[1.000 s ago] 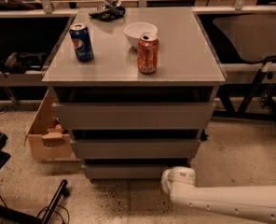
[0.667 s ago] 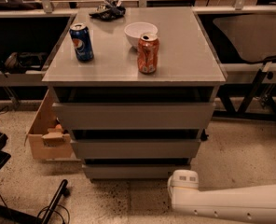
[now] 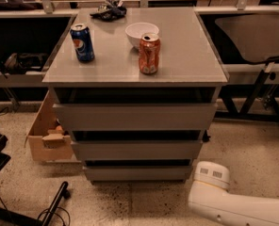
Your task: Close bottom drawer
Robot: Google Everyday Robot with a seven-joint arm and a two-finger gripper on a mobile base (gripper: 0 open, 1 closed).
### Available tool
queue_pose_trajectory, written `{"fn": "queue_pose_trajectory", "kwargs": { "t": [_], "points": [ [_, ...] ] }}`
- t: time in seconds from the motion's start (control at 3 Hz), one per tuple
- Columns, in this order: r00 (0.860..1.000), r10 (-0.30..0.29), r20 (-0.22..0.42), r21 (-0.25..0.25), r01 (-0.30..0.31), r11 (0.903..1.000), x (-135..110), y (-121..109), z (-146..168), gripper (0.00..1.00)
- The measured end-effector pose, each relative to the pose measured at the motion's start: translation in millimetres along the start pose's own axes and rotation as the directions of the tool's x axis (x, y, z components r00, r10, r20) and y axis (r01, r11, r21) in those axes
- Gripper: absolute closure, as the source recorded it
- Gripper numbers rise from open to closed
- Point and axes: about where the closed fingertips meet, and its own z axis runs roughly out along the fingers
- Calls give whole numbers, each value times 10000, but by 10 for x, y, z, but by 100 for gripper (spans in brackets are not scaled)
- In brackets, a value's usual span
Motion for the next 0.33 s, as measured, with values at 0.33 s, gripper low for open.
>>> {"fn": "queue_pose_trajectory", "kwargs": {
  "t": [0.33],
  "points": [
    [9971,577,-500,-119,-584,9982,281,-6,-257,74]
  ]
}}
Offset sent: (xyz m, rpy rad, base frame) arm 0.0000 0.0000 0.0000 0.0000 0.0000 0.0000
